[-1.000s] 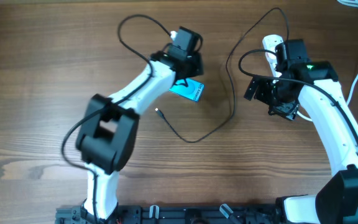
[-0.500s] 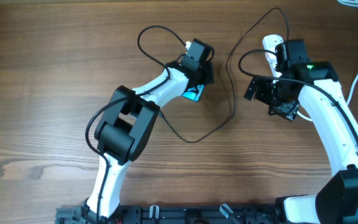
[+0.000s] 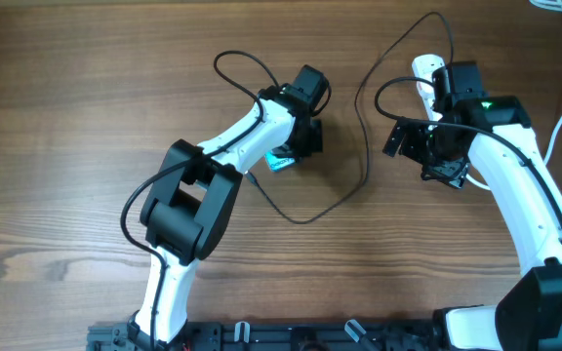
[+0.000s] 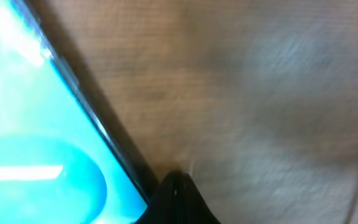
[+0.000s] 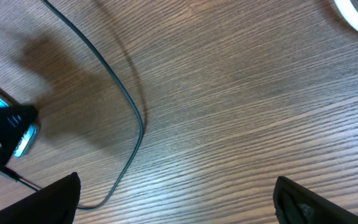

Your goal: Plug charger to phone and switch on socket

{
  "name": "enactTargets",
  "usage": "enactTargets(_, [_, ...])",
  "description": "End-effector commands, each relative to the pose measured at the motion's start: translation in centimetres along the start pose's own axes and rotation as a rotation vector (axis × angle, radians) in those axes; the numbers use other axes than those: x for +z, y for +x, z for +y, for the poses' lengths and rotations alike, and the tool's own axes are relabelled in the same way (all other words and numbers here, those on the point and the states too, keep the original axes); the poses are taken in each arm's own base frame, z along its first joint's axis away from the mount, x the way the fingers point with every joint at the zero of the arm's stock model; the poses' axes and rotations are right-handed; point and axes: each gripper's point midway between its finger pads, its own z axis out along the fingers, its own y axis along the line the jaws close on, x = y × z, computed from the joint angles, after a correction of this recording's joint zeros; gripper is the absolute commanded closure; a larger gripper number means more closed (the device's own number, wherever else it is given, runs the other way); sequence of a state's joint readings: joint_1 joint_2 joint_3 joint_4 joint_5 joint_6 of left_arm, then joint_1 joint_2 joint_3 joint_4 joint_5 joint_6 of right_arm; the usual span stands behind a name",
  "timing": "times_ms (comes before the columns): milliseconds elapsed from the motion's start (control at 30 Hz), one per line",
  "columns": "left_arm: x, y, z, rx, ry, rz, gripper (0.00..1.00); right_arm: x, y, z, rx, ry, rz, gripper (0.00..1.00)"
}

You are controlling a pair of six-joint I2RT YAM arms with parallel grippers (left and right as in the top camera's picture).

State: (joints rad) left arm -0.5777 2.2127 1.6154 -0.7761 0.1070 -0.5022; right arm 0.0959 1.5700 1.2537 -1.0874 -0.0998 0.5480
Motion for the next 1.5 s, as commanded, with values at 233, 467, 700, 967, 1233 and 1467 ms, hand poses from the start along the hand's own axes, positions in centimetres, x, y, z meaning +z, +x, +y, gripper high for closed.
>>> enactTargets(233, [3.5,5.4,5.4,0.004,-0.206,0.199,0.96,-0.1,-0.1,-0.1,-0.001,0.012,-0.013,0.0])
enactTargets(467, [2.9,6.5,6.4,-0.001,-0.253,0.242,0.96,-0.1,-0.1,-0.1,-0.001,0.013,-0.01,0.0])
enactTargets(700, [2.0,6.1,5.1,-0.061,-0.204,0.231,0.96,-0.1,0.0,0.0,-0.001,0.007,-0.008,0.0])
enactTargets(967, [-3.7,-1.1,2.1,-0.149,-0.142,-0.029,0.96,-0.1,0.0,0.0,-0.001,0.006,-0.008,0.01])
enactTargets(1233, [-4.3,-5.0,4.4,-0.248,-0.189,-0.186,0.7,-0.1,-0.1,0.0,-0.001,0.005,-0.01,0.0])
enactTargets(1467, [-3.8,-7.9,7.0,-0.333,-0.193,-0.258,0.19,-0.1,-0.1,0.0,-0.002,0.005,-0.009,0.0])
